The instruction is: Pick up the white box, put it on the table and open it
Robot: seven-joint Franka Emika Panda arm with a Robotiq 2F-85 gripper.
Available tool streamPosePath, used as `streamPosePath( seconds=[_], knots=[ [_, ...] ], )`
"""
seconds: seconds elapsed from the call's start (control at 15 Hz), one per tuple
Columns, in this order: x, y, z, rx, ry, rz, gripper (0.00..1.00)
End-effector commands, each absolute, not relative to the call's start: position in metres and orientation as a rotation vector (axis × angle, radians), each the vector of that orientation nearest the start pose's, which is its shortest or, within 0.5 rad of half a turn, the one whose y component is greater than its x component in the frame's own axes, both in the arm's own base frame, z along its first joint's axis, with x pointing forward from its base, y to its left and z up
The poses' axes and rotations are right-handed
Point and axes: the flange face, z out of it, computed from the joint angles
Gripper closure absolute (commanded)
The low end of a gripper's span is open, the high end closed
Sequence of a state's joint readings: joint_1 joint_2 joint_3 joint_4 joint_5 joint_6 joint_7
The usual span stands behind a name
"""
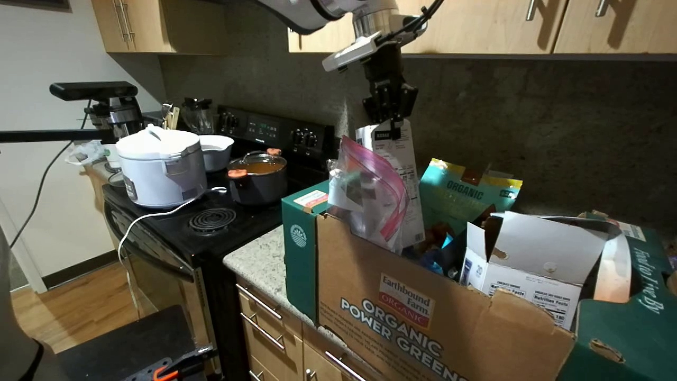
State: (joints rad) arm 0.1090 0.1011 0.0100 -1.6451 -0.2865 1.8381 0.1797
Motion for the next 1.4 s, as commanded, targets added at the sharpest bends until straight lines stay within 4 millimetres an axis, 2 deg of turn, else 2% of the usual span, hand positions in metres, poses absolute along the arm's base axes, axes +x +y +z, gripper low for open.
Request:
streamPosePath(
  seconds=[0.0,0.27,0.67,0.93,1.33],
  knots=[
    [0.593,0.062,0.574,-3.379,-0.025,-0.289,0.97],
    [0.581,0.086,0.587,-3.367,-0.124,-0.338,0.97],
    [0.557,0.12,0.626,-3.355,-0.255,-0.455,0.97],
    [0.541,0.134,0.649,-3.338,-0.329,-0.516,0.97],
    [0.523,0.149,0.672,-3.289,-0.485,-0.575,0.97]
  ],
)
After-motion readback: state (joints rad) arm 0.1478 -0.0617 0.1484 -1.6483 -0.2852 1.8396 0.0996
